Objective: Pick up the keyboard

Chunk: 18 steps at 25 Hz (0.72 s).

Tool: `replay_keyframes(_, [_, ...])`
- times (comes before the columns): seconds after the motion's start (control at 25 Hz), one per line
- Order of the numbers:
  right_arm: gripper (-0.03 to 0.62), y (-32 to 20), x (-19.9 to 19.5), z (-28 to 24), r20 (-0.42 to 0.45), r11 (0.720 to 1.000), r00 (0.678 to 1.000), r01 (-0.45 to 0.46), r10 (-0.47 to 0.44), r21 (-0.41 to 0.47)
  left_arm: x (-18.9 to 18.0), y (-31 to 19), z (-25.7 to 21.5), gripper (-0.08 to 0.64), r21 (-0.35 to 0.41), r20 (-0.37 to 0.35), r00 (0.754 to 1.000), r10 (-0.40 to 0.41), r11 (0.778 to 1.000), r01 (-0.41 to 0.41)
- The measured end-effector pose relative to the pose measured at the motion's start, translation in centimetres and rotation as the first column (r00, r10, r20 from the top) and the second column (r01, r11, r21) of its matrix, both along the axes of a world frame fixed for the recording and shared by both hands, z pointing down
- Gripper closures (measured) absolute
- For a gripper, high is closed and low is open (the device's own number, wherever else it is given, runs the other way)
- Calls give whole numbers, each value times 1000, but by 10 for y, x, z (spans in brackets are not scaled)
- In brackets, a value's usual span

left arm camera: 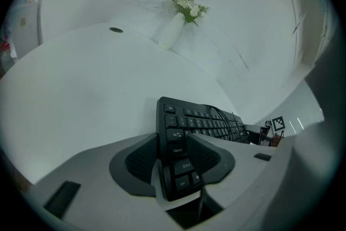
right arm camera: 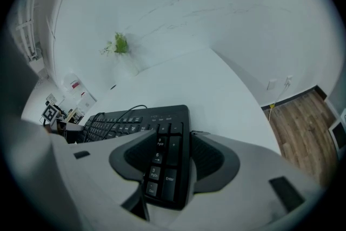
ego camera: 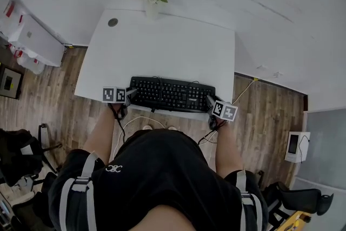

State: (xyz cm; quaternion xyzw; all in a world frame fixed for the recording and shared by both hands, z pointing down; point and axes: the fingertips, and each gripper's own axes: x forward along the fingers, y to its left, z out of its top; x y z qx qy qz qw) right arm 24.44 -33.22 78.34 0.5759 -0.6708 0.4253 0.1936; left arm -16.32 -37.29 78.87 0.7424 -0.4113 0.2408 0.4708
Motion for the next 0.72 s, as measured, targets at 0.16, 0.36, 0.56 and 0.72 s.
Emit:
replay_keyframes(0.16, [385, 1, -2, -4, 5, 1000, 1000, -16, 16, 18, -2, -5, -7, 377, 12, -4, 1000, -11, 1000, 11])
replay_keyframes(0.36, [385, -7, -2, -22, -1, 998, 1000, -18, 18, 64, -3, -13, -24, 379, 49, -22, 1000, -14, 999, 15])
replay_keyframes(0.56, [385, -19, 2, -53, -37, 989, 999, -4, 10, 147, 1, -20, -53, 380, 136, -45, 999, -26, 990, 32])
replay_keyframes(0.72, [387, -33, 6, -78, -43, 975, 999, -9, 19, 222, 2, -33, -81, 380, 217, -66, 997, -40, 975, 53])
